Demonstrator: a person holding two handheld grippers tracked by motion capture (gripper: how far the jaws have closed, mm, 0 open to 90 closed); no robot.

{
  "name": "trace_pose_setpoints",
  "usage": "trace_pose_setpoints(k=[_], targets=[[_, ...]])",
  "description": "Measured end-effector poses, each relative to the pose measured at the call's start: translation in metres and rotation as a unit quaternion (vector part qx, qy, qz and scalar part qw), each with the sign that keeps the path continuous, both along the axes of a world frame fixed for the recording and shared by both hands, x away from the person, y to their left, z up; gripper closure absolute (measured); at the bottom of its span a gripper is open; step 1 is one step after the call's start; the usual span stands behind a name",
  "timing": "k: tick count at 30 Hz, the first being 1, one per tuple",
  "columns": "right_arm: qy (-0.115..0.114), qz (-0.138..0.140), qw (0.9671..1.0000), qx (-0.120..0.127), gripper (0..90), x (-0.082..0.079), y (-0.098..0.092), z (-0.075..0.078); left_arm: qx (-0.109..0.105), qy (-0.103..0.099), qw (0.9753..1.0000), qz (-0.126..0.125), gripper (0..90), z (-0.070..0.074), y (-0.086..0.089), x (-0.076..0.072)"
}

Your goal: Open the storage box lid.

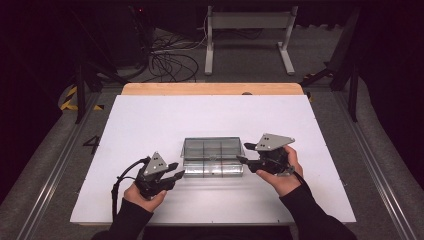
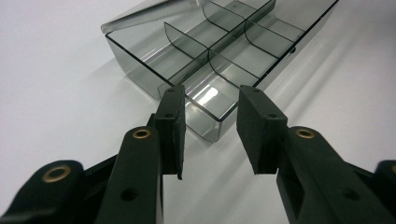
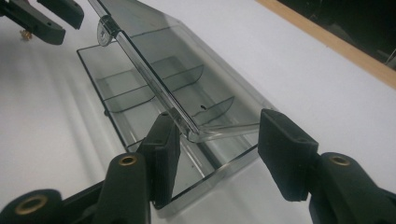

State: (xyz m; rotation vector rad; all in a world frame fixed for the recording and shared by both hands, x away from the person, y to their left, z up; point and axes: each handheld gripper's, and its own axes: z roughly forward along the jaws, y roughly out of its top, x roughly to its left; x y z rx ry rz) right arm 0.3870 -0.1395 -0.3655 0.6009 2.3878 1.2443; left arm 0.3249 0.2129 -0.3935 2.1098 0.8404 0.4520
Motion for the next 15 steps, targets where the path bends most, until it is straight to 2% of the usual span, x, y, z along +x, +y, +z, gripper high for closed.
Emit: trace_pose_setpoints(k=[5,15], targets=[[-0.009,-0.002,1.0000,0.003,50.0,0.005,0.000,0.008,-0.002,-0.005,1.0000,0.001,58.7,0.002,0.002,-0.001],[-0.013,-0.004,0.9998,0.014,53.2,0.016,0.001,0.017,-0.021,-0.021,0.9995,0.008,51.5,0.008,0.009,-0.007]])
